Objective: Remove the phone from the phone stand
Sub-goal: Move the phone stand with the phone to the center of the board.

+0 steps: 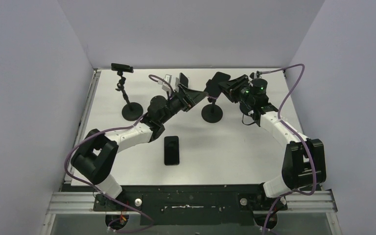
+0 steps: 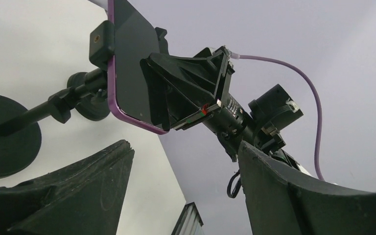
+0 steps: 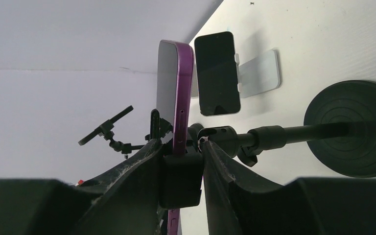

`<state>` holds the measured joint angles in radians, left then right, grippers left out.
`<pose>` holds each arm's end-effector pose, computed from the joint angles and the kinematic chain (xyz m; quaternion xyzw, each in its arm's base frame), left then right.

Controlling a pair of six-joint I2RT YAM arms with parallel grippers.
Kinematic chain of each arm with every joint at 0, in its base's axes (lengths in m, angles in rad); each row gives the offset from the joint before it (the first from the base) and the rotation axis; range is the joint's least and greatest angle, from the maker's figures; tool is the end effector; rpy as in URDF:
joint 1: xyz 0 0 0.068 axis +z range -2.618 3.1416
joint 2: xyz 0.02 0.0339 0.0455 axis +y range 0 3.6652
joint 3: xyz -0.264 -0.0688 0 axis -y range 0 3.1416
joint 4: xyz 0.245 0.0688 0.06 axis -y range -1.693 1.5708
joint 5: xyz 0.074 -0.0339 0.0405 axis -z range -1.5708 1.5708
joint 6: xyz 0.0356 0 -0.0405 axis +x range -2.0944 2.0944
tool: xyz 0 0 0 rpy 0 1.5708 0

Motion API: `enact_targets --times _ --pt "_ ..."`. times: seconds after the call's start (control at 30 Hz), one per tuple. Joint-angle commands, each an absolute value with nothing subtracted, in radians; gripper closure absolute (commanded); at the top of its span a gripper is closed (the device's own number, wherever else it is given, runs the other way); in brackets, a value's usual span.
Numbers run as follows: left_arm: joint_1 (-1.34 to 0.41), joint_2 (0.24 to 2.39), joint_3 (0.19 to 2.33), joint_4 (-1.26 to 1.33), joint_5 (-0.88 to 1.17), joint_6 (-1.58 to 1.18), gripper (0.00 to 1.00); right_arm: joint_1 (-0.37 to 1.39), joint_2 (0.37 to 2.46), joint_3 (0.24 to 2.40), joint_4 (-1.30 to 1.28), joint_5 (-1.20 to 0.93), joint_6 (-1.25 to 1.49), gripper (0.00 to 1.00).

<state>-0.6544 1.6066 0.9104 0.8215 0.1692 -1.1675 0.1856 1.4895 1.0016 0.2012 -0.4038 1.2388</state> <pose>0.2853 -0.2264 0.2799 -0.1059 0.6536 -0.6247 0.4139 0.3370 0.0775 0.2846 0.2905 0.7387 0.5050 0.3391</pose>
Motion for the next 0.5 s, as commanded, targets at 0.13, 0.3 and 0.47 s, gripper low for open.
enact_targets --times 0.13,0.3,0.47 --pt "-0.675 1.712 1.018 0.949 0.236 -1.226 0.33 0.192 1.455 1.033 0.173 -0.43 1.21 0.66" --pt "-0.679 1.756 1.047 0.939 0.237 -1.229 0.39 0.193 1.45 1.021 0.195 -0.437 1.221 0.74" --pt "-0.688 1.763 1.035 0.934 0.206 -1.233 0.39 0.196 1.439 1.007 0.209 -0.437 1.235 0.82"
